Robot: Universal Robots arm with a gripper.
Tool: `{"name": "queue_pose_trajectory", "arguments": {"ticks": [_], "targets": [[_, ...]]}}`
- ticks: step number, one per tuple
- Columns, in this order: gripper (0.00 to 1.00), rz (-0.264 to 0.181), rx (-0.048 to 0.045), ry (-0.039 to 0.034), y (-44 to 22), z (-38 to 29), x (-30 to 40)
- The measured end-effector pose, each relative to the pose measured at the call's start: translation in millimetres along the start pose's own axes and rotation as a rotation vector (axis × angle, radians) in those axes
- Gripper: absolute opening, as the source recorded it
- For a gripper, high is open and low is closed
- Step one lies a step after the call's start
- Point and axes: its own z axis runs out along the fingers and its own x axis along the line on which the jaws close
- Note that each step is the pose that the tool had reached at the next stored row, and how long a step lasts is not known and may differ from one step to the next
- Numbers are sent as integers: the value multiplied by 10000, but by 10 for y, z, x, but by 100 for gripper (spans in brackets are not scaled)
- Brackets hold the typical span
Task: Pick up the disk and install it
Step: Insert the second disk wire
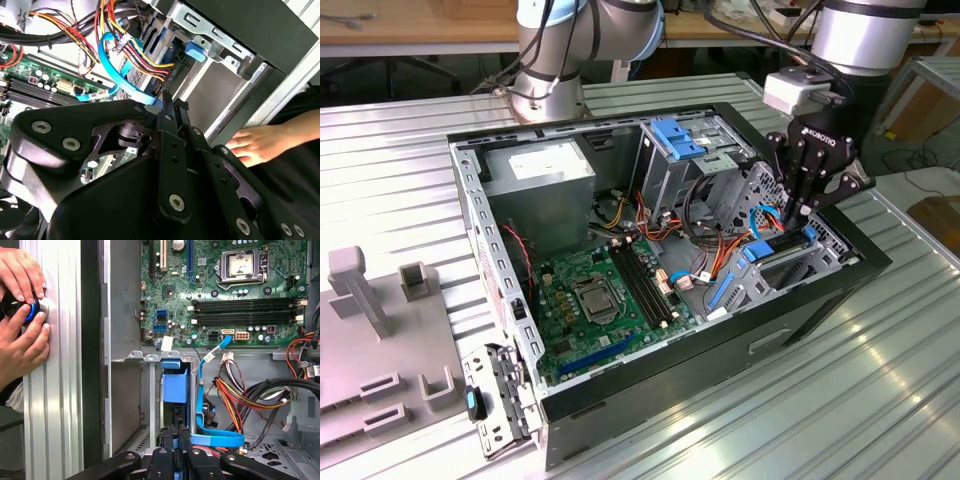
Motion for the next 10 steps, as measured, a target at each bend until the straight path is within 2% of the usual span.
{"name": "queue_pose_trajectory", "arguments": {"ticks": [1,2,4,7,8,9,10], "targets": [[16,7,4,-193,4,7,24],[16,15,8,-352,14,13,48],[16,15,9,-402,19,16,61],[16,15,10,-407,20,24,93],[16,18,16,-441,20,28,106],[16,26,48,-501,20,29,110],[16,47,141,-552,21,29,112]]}}
